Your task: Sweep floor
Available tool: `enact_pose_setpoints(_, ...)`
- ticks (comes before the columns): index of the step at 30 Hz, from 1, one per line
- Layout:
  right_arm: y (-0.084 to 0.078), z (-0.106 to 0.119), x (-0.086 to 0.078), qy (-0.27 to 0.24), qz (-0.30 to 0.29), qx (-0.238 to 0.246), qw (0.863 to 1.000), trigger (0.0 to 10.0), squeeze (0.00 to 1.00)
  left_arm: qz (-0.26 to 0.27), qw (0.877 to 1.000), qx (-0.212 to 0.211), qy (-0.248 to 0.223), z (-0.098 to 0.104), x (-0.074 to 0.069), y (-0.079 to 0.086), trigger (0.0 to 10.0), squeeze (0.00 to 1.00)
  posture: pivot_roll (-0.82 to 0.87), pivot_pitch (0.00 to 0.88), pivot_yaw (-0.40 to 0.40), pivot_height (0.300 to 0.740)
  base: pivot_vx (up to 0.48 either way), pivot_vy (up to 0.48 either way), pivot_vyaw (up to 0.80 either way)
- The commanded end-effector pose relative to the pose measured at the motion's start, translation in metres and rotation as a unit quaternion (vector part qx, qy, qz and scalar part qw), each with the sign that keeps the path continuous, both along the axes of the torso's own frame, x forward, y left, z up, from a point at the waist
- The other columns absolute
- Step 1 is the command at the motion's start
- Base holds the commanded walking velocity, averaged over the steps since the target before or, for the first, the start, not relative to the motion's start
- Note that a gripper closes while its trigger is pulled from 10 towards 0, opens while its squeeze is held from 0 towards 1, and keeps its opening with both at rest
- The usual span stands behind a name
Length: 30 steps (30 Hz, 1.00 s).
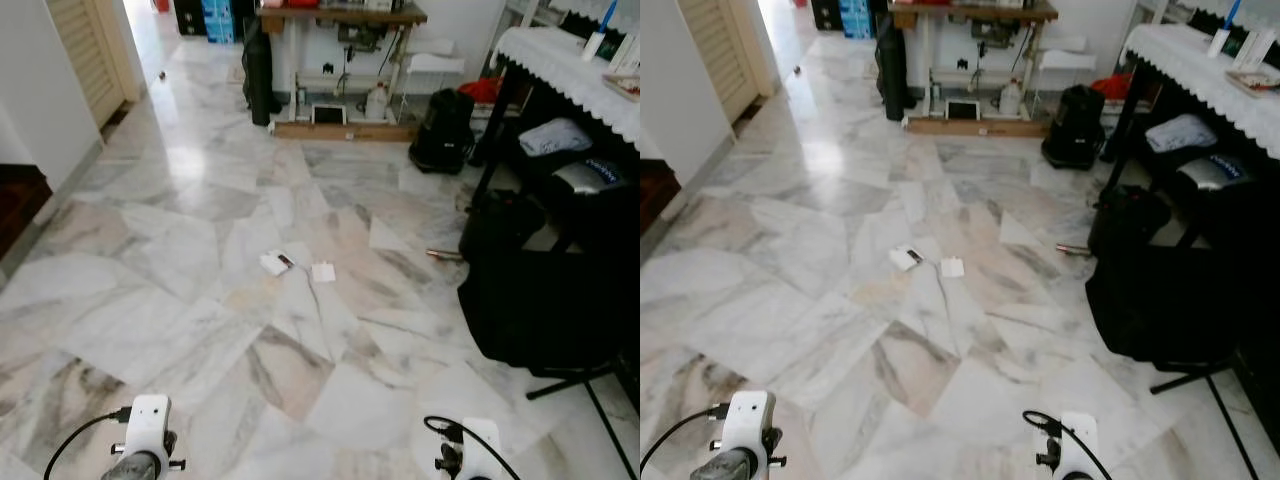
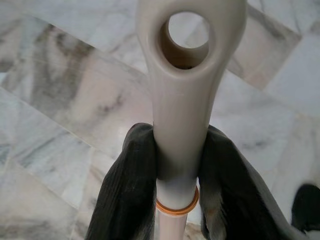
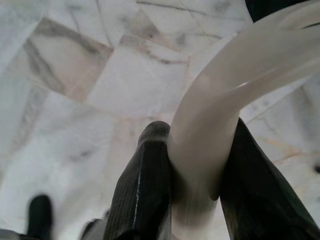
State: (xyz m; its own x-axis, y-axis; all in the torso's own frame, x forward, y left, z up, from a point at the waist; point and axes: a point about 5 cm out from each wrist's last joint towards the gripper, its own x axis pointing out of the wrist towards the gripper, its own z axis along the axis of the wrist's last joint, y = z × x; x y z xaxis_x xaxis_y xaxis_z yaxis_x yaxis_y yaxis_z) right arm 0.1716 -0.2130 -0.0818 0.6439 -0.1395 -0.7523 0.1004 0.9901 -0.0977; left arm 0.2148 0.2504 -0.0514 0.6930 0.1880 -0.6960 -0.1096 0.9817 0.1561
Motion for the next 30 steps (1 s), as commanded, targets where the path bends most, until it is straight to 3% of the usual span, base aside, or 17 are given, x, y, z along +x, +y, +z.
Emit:
enact_pose_setpoints(1,-0.011,0.006,0.006,-0.009,0.016,-0.036,0.999,10.0,0.0,-0.001,1.0,0.011,-0.025,0.009,0.01,0.004,10.0,0.0,0.19,0.0,-0.036,0.74,0.0,0.0,0.0)
enact_pose_setpoints(6,-0.024,0.012,0.01,-0.016,0.042,-0.103,0.994,10.0,0.0,0.017,0.997,0.027,-0.068,0.021,0.02,0.016,10.0,0.0,0.19,0.0,-0.041,0.74,0.0,0.0,0.0)
enact_pose_setpoints(11,-0.047,0.04,0.038,-0.101,0.011,-0.175,0.979,10.0,0.0,0.035,0.987,0.047,-0.151,0.047,0.04,0.029,10.0,0.0,0.19,0.0,-0.053,0.74,0.0,0.0,0.0)
enact_pose_setpoints(14,-0.057,0.069,0.066,-0.187,-0.019,-0.199,0.962,10.0,0.0,0.031,0.974,0.052,-0.22,0.072,0.062,0.029,10.0,0.0,0.19,0.0,-0.057,0.74,0.0,0.0,0.0)
enact_pose_setpoints(16,-0.059,0.076,0.072,-0.207,-0.028,-0.197,0.958,10.0,0.0,0.028,0.97,0.054,-0.236,0.079,0.067,0.028,10.0,0.0,0.19,0.0,-0.057,0.74,0.0,0.0,0.0)
enact_pose_setpoints(18,-0.056,0.095,0.091,-0.268,-0.066,-0.17,0.946,10.0,0.0,0.022,0.954,0.048,-0.295,0.103,0.087,0.023,10.0,0.0,0.19,0.0,-0.055,0.74,0.0,0.0,0.0)
enact_pose_setpoints(21,-0.045,0.104,0.105,-0.298,-0.09,-0.128,0.942,10.0,0.0,-0.007,0.944,0.026,-0.329,0.119,0.104,0.009,10.0,0.0,0.18,0.0,-0.052,0.74,0.0,0.0,0.0)
enact_pose_setpoints(25,-0.034,0.107,0.113,-0.309,-0.096,-0.099,0.941,10.0,0.0,-0.037,0.93,0.004,-0.365,0.131,0.115,-0.009,10.0,0.0,0.18,0.0,-0.053,0.74,0.0,0.0,0.0)
enact_pose_setpoints(29,-0.03,0.122,0.121,-0.367,-0.12,-0.065,0.92,10.0,0.0,-0.046,0.907,-0.012,-0.419,0.15,0.125,-0.024,10.0,0.0,0.18,0.0,-0.062,0.74,0.0,0.0,0.0)
enact_pose_setpoints(30,-0.03,0.122,0.121,-0.367,-0.12,-0.065,0.92,10.0,0.0,-0.046,0.907,-0.012,-0.419,0.15,0.125,-0.024,10.0,0.0,0.18,0.0,-0.062,0.74,0.0,0.0,0.0)
